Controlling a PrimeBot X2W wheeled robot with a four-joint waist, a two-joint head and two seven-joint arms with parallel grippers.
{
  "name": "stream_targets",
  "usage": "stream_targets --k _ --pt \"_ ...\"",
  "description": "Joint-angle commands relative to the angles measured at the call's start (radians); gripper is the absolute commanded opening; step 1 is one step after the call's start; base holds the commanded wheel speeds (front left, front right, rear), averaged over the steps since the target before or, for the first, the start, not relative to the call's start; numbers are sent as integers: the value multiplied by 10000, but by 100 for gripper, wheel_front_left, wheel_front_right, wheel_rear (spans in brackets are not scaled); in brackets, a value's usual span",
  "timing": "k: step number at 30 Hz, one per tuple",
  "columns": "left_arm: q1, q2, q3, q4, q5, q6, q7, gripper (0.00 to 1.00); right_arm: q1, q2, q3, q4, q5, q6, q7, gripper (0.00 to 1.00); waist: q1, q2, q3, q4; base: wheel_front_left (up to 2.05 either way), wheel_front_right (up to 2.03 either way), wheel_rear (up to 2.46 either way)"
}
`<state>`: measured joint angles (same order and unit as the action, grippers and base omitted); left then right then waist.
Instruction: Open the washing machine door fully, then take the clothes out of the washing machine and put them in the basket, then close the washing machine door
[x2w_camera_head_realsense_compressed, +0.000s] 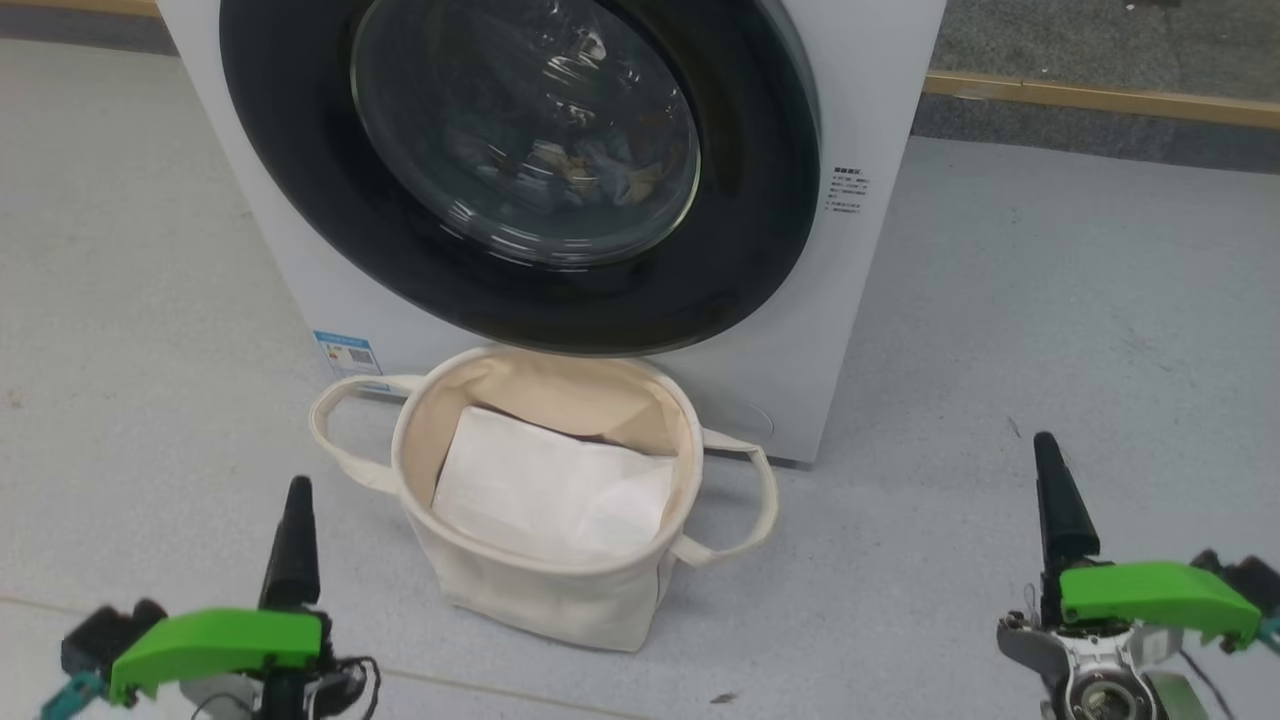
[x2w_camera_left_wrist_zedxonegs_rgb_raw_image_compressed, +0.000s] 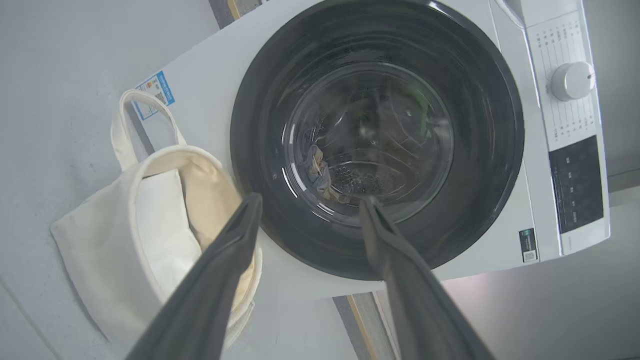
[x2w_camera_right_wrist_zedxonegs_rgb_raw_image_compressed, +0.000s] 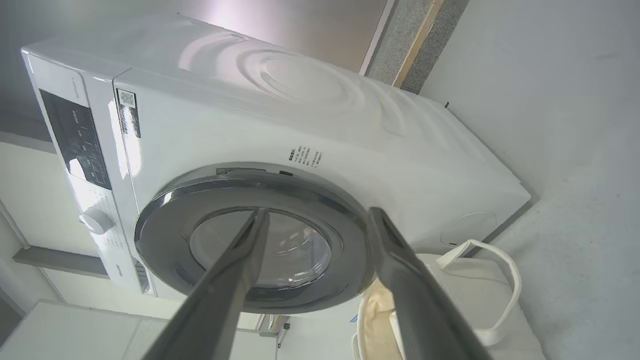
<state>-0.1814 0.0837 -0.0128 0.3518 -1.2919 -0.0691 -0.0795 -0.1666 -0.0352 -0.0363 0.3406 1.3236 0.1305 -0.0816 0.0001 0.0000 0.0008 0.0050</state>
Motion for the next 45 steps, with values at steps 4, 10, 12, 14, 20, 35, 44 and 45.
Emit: stream_targets --k 4,10,12,14,20,35,44,45 --pt "-771 530 -172 -552 1930 329 -218 100 -758 -107 148 -611 -1979 2 -197 100 0 0 54 4 0 0 0" --pt "-971 745 -721 -494 4195 771 -393 100 -822 -101 211 -1141 -5081 2 -372 100 0 0 113 8 0 0 0" --pt "-1052 789 -850 -456 4800 909 -452 100 -837 -100 292 -1283 -6029 2 -430 100 0 0 123 4 0 0 0" --pt "-1140 870 -1015 -404 5418 1045 -511 100 -856 -101 350 -1390 -6707 2 -489 100 0 0 129 4 0 0 0" --pt "-1409 1125 -1437 -267 6996 1425 -686 100 -950 -107 365 -1539 -8356 2 -664 100 0 0 91 26 0 0 0" --pt "-1752 1403 -1685 -211 8816 1881 -1095 100 -1270 -122 585 -1394 -10546 2 -1073 100 0 0 19 12 0 0 0" --pt "-1843 1289 -1230 -558 9122 1700 -1358 100 -1425 -133 609 -1406 -11004 2 -1337 100 0 0 -24 -27 0 0 0" --pt "-1860 1315 -1172 -601 9214 1682 -1388 100 -1445 -134 618 -1410 -10991 2 -1366 100 0 0 -28 -30 0 0 0"
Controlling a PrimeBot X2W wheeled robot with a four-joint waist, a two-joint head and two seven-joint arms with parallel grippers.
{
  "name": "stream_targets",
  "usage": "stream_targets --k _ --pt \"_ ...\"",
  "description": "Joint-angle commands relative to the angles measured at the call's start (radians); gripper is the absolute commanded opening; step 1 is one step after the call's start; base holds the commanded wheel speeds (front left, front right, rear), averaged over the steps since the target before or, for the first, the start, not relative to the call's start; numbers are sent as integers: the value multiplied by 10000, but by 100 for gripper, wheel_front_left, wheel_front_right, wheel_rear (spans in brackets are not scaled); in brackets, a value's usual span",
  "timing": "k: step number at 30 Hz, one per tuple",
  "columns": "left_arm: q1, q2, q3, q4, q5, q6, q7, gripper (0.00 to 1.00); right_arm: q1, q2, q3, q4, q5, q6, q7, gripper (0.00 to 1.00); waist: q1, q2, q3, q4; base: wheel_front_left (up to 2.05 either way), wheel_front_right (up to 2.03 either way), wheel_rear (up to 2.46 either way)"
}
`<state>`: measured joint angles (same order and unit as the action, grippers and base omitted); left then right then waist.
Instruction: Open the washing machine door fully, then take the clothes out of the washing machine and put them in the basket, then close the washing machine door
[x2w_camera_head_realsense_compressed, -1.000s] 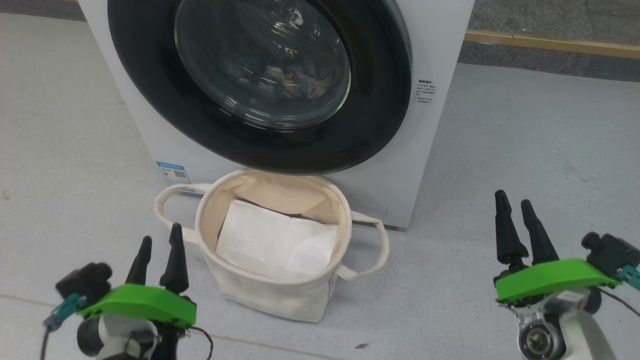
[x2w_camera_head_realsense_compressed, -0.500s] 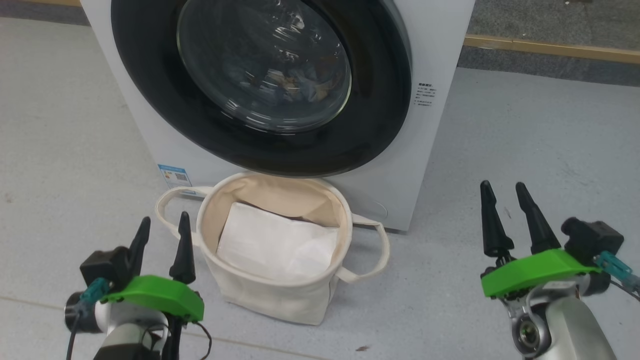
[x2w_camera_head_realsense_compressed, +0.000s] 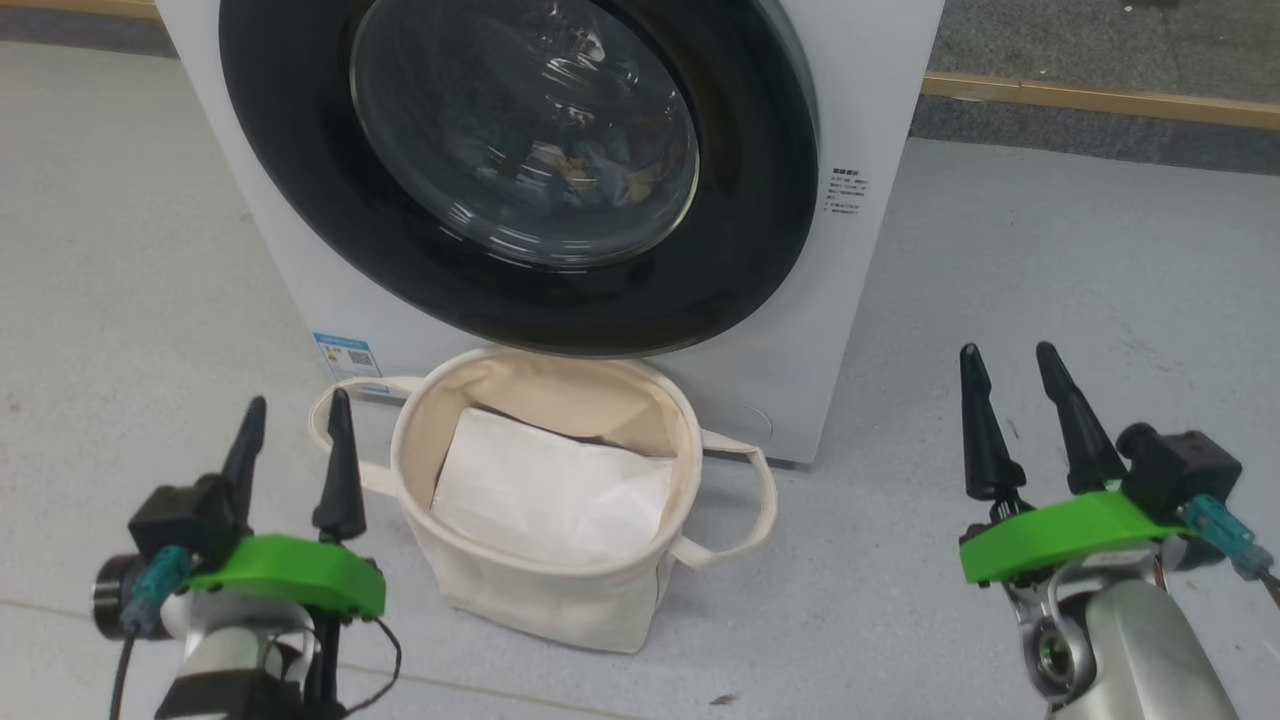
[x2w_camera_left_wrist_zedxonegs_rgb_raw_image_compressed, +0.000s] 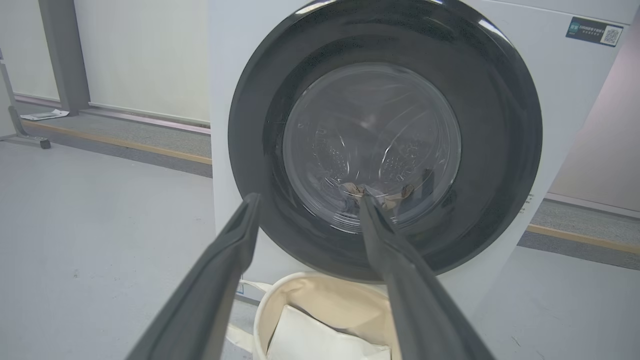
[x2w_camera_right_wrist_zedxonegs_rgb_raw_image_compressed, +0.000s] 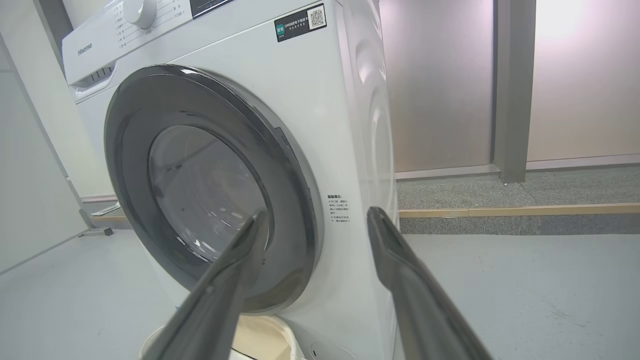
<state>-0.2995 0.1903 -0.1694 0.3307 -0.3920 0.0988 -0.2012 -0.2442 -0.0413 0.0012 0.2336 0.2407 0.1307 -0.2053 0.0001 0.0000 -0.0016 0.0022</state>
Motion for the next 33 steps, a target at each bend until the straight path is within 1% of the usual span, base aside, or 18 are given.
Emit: stream_targets --k 1,3,6,14,25,33 --pt "-700 258 445 -423 300 -17 -199 100 -699 -73 242 -356 -306 0 -159 100 0 0 -9 -9 0 0 0" --pt "-739 220 583 -492 377 -91 -258 100 -749 -76 242 -378 -438 0 -217 100 0 0 -13 -17 0 0 0" --pt "-813 200 646 -521 804 -201 -375 100 -830 -80 268 -409 -809 0 -334 100 0 0 -27 -24 0 0 0" --pt "-986 118 746 -546 1743 -323 -605 100 -1001 -89 416 -478 -1369 0 -565 100 0 0 -12 -32 0 0 0" --pt "-969 -109 978 -474 1799 -605 -605 100 -997 -89 336 -382 -899 0 -565 100 0 0 27 -21 0 0 0" --pt "-930 -140 649 -8 1869 -1166 -605 100 -962 -89 217 -175 -518 0 -565 100 0 0 25 -13 0 0 0"
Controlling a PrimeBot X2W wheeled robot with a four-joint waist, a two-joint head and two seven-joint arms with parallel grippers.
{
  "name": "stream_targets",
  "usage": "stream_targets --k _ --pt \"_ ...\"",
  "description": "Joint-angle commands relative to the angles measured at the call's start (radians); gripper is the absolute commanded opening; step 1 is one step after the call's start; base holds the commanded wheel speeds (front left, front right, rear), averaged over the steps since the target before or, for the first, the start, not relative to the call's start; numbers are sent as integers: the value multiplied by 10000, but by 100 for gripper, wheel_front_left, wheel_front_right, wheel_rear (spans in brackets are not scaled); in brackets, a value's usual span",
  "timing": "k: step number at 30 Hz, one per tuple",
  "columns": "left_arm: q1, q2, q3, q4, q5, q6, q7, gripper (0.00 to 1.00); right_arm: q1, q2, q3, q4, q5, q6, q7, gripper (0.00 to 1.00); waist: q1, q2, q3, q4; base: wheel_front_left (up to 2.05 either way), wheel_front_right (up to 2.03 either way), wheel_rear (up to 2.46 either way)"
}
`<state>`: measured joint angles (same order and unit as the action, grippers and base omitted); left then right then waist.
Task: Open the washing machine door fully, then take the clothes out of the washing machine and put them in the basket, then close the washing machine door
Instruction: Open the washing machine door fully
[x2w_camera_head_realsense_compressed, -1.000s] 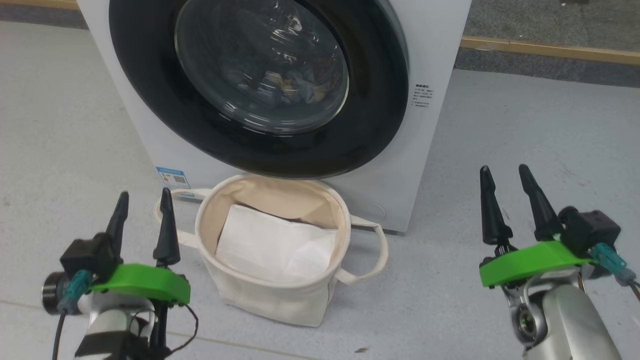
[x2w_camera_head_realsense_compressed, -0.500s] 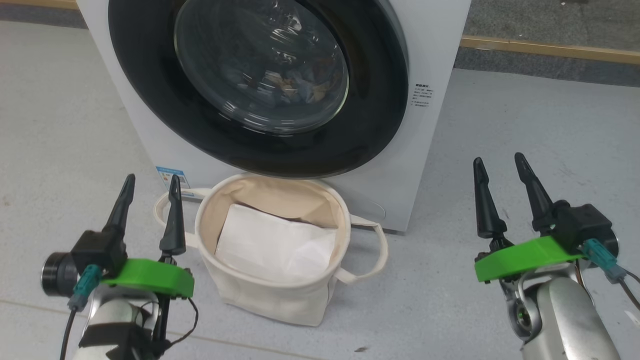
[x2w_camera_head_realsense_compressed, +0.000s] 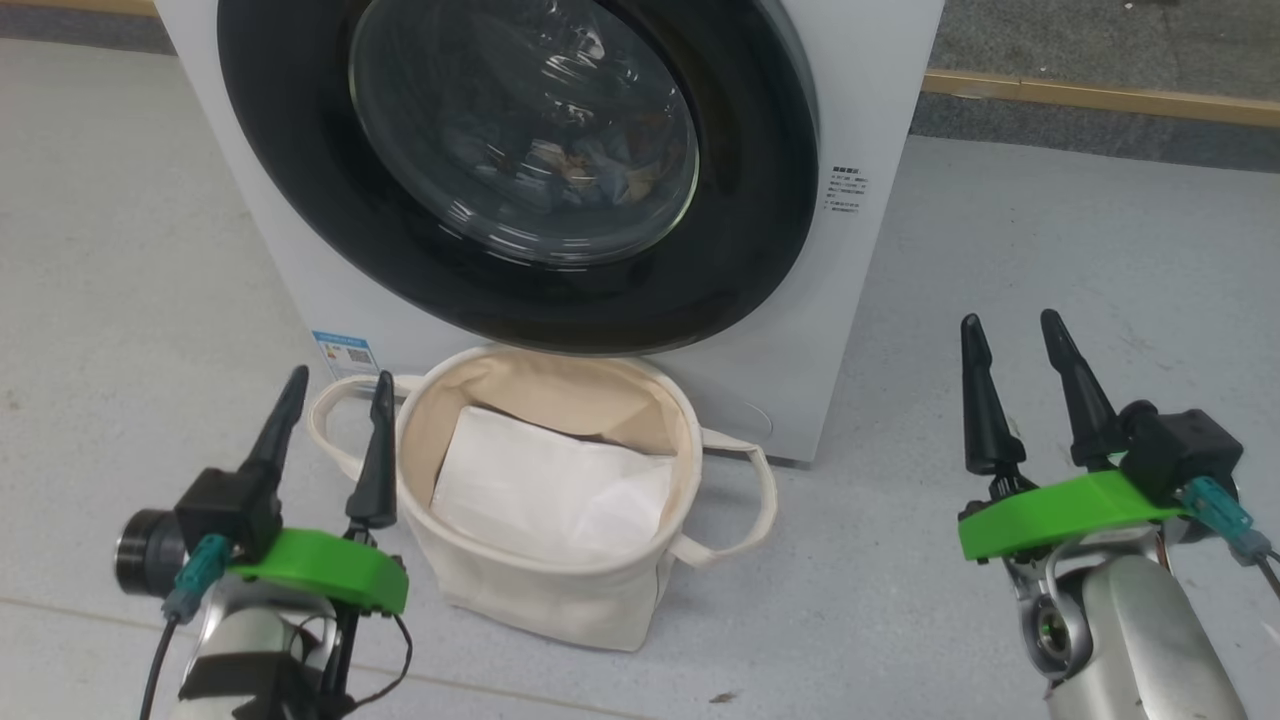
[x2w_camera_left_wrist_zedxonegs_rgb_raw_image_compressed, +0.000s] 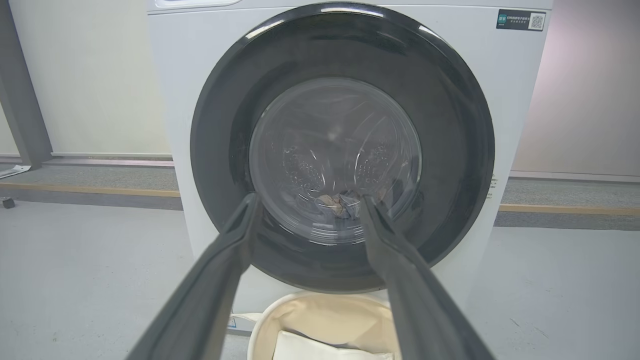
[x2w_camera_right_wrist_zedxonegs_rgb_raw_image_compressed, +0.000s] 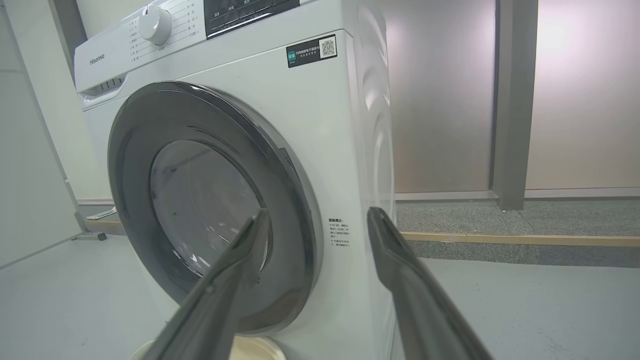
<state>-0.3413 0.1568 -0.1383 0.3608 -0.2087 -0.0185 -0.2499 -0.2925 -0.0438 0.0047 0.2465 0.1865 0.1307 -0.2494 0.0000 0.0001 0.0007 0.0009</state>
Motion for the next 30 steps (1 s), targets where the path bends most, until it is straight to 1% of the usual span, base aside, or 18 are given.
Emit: stream_targets --k 1,4,8,9,10,13,15,16,20,23,27,30 --pt "-523 187 347 -287 17 -17 -118 100 -485 -64 163 -289 66 0 -124 100 0 -1 2 1 0 0 0" --pt "-534 170 356 -218 -8 -67 -118 100 -503 -64 138 -274 440 0 -124 100 0 -1 20 8 0 0 0" --pt "-579 138 398 -340 -79 -137 -118 100 -644 -64 315 -192 1727 0 -124 100 0 -1 284 35 0 0 0" --pt "-585 132 415 -418 -87 -148 -118 100 -735 -64 326 -143 2098 0 -124 15 0 -1 369 48 0 0 0" --pt "-575 125 434 -491 -99 -158 -118 100 -838 -64 349 -53 2593 0 -124 0 0 -1 469 67 0 0 0" --pt "-554 68 567 -864 -190 -169 -118 100 -1359 -65 350 225 4021 0 78 0 0 -1 868 141 0 0 0" --pt "-534 -6 690 -1198 -267 -178 -118 100 -1832 -253 307 296 4944 0 554 0 0 -1 1192 224 0 0 0" --pt "-523 -44 734 -1340 -283 -183 -118 100 -2075 -313 263 303 5629 0 916 0 0 -1 1343 274 0 0 0" --pt "-490 -210 945 -1740 -374 -225 -118 100 -3155 -841 -88 320 8528 0 2942 0 0 -1 1950 488 0 0 0" --pt "-529 -335 1057 -1811 -416 -274 -118 100 -3942 -1438 -361 596 10097 0 4616 0 0 -1 2286 661 0 0 0" --pt "-568 -469 1234 -1824 -435 -352 -118 100 -5115 -2047 -613 1341 11696 0 6777 0 0 -1 2576 804 0 0 0" --pt "-610 -585 1316 -1824 -412 -413 -118 100 -5916 -2489 -748 1928 12328 0 7886 0 0 -1 2710 956 0 0 0"
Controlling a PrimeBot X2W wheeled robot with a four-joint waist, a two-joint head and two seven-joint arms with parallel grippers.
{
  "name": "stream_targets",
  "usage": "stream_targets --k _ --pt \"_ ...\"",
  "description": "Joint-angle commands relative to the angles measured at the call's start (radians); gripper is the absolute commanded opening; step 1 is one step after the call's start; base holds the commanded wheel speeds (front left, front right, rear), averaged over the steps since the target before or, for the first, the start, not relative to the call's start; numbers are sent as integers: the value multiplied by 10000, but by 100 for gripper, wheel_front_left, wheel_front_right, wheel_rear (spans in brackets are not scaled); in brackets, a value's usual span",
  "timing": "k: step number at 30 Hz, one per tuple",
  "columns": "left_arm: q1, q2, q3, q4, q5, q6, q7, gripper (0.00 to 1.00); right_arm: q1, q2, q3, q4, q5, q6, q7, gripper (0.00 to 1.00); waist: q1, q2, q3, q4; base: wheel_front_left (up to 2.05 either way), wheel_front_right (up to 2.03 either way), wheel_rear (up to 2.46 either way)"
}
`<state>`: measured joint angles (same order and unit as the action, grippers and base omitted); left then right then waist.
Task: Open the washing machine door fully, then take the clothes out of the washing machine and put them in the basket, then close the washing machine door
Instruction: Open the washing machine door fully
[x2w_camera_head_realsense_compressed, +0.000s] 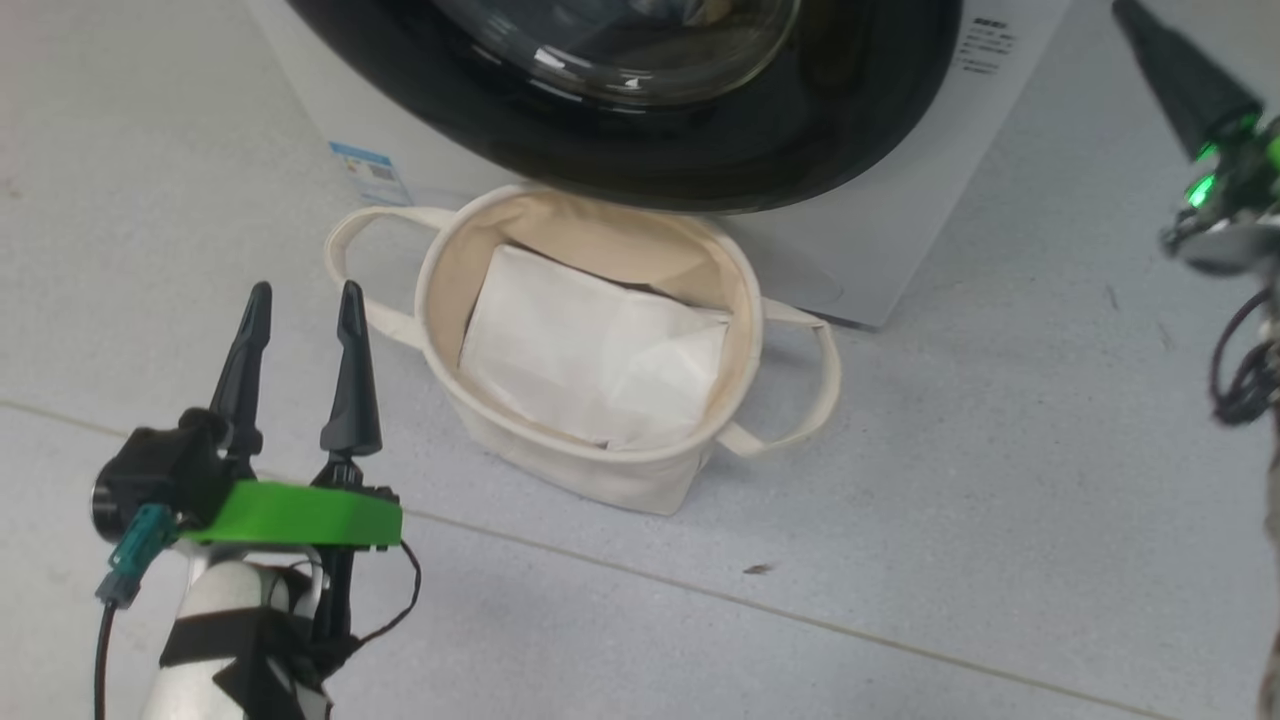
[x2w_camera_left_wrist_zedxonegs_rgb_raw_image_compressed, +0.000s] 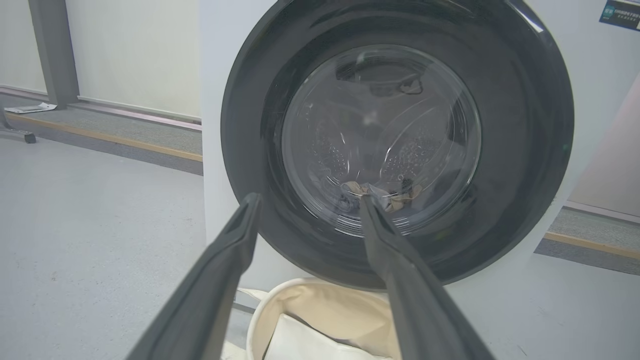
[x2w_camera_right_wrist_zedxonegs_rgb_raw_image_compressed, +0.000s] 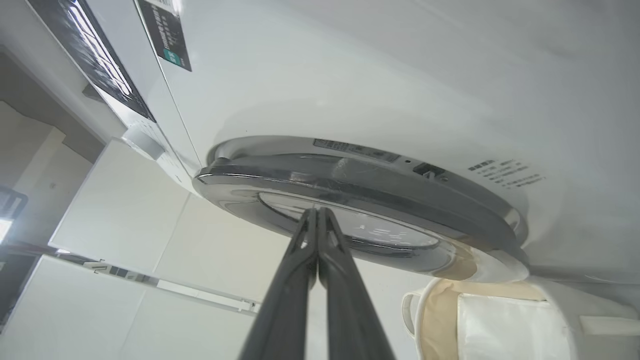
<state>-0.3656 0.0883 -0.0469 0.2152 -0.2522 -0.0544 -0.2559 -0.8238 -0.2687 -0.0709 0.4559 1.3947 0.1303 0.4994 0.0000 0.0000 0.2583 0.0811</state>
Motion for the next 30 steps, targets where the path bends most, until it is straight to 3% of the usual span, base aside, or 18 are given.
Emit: stream_targets --k 1,12,18,30 --pt "-374 64 431 -367 26 -75 -59 100 -865 -371 -60 57 416 4 683 0 0 0 187 204 0 0 0" --pt "-579 -182 666 -536 163 -237 -59 100 -3504 -1358 -290 2608 926 4 2344 0 0 0 1058 579 0 0 0" --pt "-788 -293 702 -604 172 -313 -59 100 -4512 -1263 20 3441 652 4 2578 0 0 0 1647 675 0 0 0" --pt "-1012 -372 678 -635 212 -390 -59 100 -5087 -921 189 4060 481 4 2599 0 0 0 2159 809 0 0 0"
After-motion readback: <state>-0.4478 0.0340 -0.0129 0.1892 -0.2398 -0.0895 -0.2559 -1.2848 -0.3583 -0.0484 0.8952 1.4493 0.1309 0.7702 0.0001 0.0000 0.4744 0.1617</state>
